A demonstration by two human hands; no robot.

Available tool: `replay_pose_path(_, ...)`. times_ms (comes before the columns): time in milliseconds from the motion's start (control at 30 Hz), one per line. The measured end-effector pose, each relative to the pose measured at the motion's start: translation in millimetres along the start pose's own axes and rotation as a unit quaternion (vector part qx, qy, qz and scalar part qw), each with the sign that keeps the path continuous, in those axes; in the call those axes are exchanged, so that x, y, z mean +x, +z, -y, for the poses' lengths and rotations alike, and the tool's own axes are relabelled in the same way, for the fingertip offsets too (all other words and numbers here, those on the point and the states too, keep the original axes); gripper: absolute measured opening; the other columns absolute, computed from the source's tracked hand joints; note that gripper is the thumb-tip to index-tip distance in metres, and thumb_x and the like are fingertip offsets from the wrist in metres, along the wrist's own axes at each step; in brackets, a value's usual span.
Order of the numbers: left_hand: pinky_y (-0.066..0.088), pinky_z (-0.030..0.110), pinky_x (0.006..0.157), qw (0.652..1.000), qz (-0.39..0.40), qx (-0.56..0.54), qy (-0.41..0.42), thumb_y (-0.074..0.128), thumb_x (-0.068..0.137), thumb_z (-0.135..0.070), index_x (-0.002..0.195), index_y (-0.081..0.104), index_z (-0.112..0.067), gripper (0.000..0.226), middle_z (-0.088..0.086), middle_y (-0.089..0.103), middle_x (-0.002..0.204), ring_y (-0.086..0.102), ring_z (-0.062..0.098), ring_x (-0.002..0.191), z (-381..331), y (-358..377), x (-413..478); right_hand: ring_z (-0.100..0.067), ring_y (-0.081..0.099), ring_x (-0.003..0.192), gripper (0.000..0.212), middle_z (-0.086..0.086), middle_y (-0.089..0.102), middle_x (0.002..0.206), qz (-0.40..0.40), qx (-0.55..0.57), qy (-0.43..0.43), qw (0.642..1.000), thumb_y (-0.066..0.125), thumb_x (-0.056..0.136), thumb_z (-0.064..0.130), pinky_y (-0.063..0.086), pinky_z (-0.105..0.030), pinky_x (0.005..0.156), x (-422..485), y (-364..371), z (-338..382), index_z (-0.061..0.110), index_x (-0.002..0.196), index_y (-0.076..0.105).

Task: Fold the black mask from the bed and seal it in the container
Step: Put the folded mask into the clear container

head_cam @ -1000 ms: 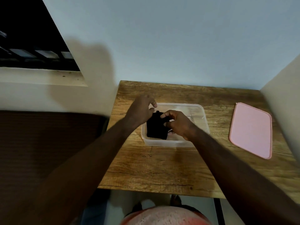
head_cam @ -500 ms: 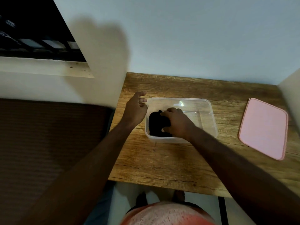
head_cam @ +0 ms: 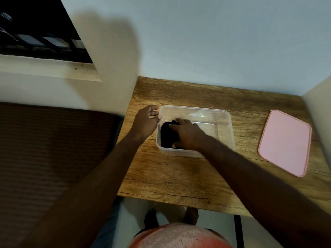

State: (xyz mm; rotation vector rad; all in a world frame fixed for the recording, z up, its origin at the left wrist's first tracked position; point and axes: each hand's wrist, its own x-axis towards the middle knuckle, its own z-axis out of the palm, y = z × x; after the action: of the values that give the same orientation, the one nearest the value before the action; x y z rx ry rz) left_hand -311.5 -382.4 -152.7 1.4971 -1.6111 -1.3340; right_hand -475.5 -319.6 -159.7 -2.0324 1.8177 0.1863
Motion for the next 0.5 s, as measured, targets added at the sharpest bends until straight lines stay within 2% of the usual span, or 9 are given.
replay_pose_path(100,0.051,0.042,0.096,0.999,-0.033,0.027,-0.002,0.062,0.09,-0.013,0.137,0.047,-0.014,0.049,0.01,0.061,0.127,0.059,0.019,0.113,2.4,3.9,-4.2,-0.032,0.038,0.136,0.077,-0.014,0.037,0.152,-0.027,0.034,-0.021,0.999,0.08,0.076,0.034,0.041,-0.045,0.107,-1.7,-3.3,8.2,0.018,0.143,0.045)
replay_pose_path(200,0.049,0.035,0.097,0.997,-0.049,0.063,0.016,0.058,0.093,-0.012,0.132,0.053,-0.011,0.04,0.008,0.062,0.126,0.058,0.017,0.114,2.8,10.1,-8.3,-0.027,0.049,0.127,0.065,-0.009,0.055,0.138,-0.022,0.043,-0.052,0.997,0.079,0.078,0.026,0.043,-0.037,0.105,-0.1,0.1,12.4,0.014,0.136,0.054)
replay_pose_path(300,0.053,0.041,0.094,0.995,-0.062,0.072,0.037,0.056,0.094,-0.015,0.122,0.063,-0.01,0.029,0.007,0.068,0.118,0.064,0.018,0.106,7.2,13.6,-8.5,-0.026,0.049,0.127,0.058,-0.009,0.057,0.137,0.001,0.018,-0.065,0.998,0.074,0.082,0.024,0.04,-0.036,0.107,7.6,3.8,12.7,0.012,0.136,0.056)
replay_pose_path(367,0.054,0.042,0.091,0.994,-0.074,0.067,0.041,0.055,0.095,-0.017,0.122,0.064,-0.011,0.029,0.006,0.069,0.116,0.065,0.018,0.103,9.8,15.5,-10.8,-0.029,0.048,0.128,0.057,-0.01,0.056,0.138,-0.005,0.011,-0.065,0.998,0.075,0.081,0.028,0.039,-0.038,0.107,12.9,9.9,10.1,0.015,0.134,0.058)
replay_pose_path(500,0.05,0.033,0.097,0.992,-0.096,0.053,0.068,0.05,0.098,-0.017,0.127,0.061,-0.009,0.032,0.007,0.065,0.124,0.06,0.016,0.112,14.3,23.7,-19.4,-0.034,0.044,0.125,0.061,-0.013,0.051,0.137,-0.016,0.009,-0.052,0.998,0.076,0.079,0.038,0.041,-0.043,0.105,20.2,21.6,5.5,0.024,0.135,0.057)
